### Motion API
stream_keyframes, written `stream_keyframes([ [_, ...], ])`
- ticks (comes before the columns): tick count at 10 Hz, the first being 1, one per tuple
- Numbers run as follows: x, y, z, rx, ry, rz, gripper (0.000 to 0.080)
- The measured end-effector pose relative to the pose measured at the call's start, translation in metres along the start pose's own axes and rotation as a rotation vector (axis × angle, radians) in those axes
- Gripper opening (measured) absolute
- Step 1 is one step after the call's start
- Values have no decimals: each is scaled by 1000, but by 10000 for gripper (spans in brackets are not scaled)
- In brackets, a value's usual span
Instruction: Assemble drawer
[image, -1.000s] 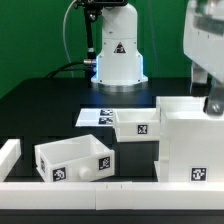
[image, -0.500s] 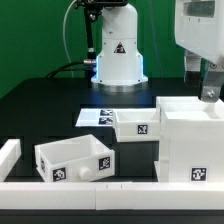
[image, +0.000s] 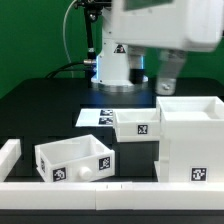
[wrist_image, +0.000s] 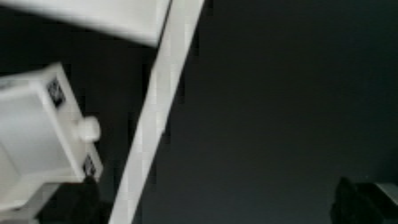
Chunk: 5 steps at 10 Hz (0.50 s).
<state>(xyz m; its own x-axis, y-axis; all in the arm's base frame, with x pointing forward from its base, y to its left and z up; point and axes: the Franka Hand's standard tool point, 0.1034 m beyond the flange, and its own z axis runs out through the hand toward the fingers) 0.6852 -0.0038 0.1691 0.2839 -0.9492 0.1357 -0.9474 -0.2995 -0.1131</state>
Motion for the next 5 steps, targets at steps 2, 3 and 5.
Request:
stream_keyframes([
  [2, -20, 2, 5, 4, -7, 2, 649],
  [3, -17, 2, 5, 5, -5, 5, 649],
  [5, -17, 3, 6, 4, -4, 1, 649],
])
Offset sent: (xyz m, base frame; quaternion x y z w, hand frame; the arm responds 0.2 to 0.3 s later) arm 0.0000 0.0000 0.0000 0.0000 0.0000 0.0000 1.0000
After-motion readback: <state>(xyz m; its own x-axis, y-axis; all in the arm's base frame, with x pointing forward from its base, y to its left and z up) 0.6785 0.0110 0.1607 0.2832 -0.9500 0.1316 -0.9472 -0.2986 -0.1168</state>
